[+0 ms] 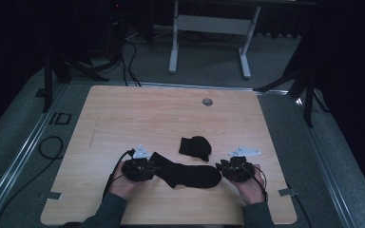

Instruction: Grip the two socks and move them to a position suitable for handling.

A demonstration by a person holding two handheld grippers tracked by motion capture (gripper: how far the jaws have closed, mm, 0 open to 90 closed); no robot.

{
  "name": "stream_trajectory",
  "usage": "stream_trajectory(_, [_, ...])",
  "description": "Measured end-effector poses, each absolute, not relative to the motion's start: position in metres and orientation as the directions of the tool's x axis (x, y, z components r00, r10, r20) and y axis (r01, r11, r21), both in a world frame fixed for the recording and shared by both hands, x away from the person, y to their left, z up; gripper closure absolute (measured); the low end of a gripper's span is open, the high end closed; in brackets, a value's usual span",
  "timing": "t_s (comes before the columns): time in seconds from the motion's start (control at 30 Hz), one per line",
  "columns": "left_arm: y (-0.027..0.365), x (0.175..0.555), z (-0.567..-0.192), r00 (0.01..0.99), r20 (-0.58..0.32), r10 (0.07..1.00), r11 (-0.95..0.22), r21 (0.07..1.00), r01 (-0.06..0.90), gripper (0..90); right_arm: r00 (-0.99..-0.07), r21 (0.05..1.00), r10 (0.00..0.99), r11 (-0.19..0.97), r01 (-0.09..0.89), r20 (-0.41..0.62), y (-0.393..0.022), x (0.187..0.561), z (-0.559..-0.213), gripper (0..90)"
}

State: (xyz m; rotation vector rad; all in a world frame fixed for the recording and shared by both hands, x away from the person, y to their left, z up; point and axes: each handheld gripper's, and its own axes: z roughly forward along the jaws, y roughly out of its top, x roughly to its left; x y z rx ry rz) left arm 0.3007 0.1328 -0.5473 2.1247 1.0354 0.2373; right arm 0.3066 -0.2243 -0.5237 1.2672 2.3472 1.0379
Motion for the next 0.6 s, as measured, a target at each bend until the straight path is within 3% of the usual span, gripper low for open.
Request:
stream_trajectory(0.27, [0.133, 0.301, -0.547, 0.654, -0.127, 0.746, -0.396, 0.705, 0.589, 59.5, -0.549, 0.700, 0.831, 0.340, 0.628, 0.089, -0.209, 0.340, -0.525, 77.0])
stream_trajectory(0.6, [0.132, 0.301, -0.547, 0.661, -0.106, 0.743, -0.409, 0.710, 0.574, 56.7, -0.490, 0.668, 0.866, 0.305, 0.678, 0.101, -0.193, 0.390, -0.526, 74.2])
